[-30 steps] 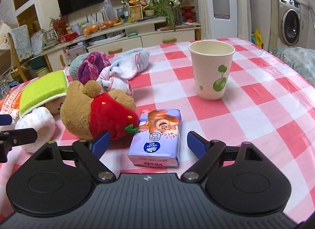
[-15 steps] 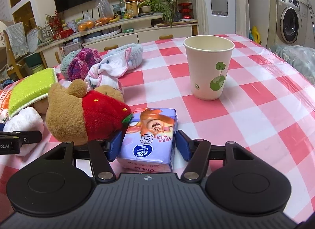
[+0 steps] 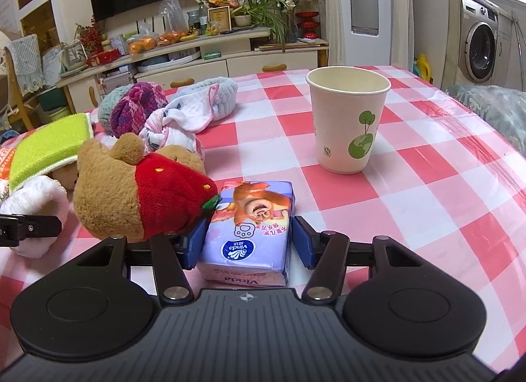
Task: Organize soft objects
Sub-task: 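Grasp blue tissue pack with right tool while left tool grasps white fluffy roll, then carry tissue pack and fluffy roll into the box and open both tools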
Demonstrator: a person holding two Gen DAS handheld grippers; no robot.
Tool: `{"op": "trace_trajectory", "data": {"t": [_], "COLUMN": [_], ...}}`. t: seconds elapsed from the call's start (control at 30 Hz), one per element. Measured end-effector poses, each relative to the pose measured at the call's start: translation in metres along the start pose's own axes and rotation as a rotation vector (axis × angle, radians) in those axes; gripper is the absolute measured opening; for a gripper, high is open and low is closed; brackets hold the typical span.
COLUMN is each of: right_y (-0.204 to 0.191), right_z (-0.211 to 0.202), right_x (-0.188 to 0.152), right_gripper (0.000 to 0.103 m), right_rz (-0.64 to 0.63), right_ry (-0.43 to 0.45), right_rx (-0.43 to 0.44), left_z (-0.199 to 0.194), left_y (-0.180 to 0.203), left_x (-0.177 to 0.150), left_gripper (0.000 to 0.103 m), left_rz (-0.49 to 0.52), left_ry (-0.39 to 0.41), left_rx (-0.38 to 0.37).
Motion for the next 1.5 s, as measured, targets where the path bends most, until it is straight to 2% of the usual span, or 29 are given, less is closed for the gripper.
{"op": "trace_trajectory", "data": {"t": [0.27, 0.5, 0.87, 1.5], "right_y": [-0.004, -0.015, -0.047, -0.105], "right_z": [-0.013, -0.021, -0.036, -0.055], "right_x": [0.009, 0.016, 0.031, 0.059], "right_gripper": [0.069, 0.069, 0.069, 0.069], "right_rz": [-0.002, 0.019, -0.038, -0.154], "right_ry": [0.087, 0.133, 0.202, 0.265], "right_rx": [-0.024, 0.023, 0.085, 0.19], "left_z": [-0.021, -0.041, -0.063, -0.1], "left_y": [0.003, -0.004, -0.027, -0.074], "left_x": [0.002, 0.008, 0.017, 0.036], "left_gripper": [0.043, 0.043, 0.043, 0.043], "left_rz": [-0.012, -0.035, -0.082, -0.191], "left_ry": [0.038, 0.085, 0.14, 0.242], "left_rx": [-0.07, -0.101, -0.117, -0.114]}}
Point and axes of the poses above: each gripper's, at about its wrist camera, not at the fingertips, and z roughly the way its jaws point, y to its right, x to its top, the point moved 7 cm from there along z, roughly the way its jaws point, and after that the axes turned 9 degrees about -z, right-handed, at the moved point
